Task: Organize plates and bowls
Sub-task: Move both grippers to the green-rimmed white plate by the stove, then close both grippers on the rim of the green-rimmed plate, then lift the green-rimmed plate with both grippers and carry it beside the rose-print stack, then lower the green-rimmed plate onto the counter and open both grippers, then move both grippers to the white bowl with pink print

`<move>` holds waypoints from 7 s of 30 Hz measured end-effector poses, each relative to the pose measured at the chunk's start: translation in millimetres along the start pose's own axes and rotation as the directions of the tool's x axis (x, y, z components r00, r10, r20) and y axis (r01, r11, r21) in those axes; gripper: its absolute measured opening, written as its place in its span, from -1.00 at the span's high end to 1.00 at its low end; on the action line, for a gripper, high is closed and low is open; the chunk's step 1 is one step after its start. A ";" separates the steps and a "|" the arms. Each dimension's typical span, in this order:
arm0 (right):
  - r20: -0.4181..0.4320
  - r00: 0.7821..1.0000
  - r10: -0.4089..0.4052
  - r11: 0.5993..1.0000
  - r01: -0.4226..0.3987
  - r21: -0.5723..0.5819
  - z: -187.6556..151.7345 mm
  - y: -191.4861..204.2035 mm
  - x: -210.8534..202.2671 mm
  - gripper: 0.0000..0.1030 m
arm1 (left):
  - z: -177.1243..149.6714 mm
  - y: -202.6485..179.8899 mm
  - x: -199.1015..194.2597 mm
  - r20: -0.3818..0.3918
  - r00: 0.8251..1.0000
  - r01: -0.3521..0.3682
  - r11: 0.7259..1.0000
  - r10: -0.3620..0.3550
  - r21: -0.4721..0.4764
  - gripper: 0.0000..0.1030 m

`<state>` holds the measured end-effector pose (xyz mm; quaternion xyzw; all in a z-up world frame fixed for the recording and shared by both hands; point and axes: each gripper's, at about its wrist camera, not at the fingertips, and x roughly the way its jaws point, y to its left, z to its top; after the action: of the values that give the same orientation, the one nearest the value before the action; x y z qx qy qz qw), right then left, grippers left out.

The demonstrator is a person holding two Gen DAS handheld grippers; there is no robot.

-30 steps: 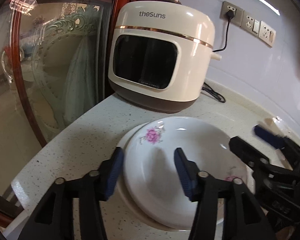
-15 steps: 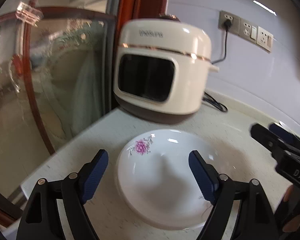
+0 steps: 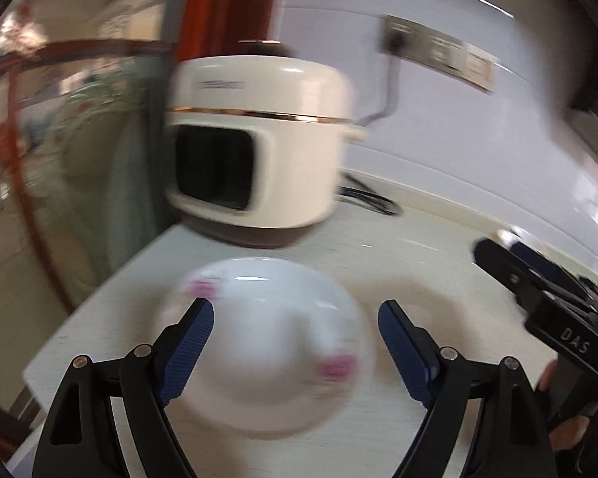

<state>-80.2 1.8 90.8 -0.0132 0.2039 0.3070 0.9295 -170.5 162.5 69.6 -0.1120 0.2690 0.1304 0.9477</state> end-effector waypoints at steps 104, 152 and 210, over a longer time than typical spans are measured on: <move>-0.226 0.969 0.096 0.940 -0.014 0.341 -33.3 -110.5 -8.8 0.67 | -7.0 -127.3 68.9 -0.008 0.982 0.186 0.972 -0.189 -0.143 0.59; -0.257 0.945 0.204 0.908 -0.085 0.410 -37.6 -90.8 10.1 -0.07 | -13.4 -93.5 63.0 -0.017 1.000 0.018 0.968 -0.023 -0.251 -0.58; -0.292 0.953 -0.077 0.811 0.231 0.538 17.7 -334.8 11.1 -0.22 | 67.7 -296.5 225.1 -0.273 0.918 0.252 0.954 -0.289 -0.165 -1.00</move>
<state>127.4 -260.9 69.0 0.2068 0.4025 0.1514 0.8788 138.1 -55.3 46.7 -0.2263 0.3799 -0.0034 0.8969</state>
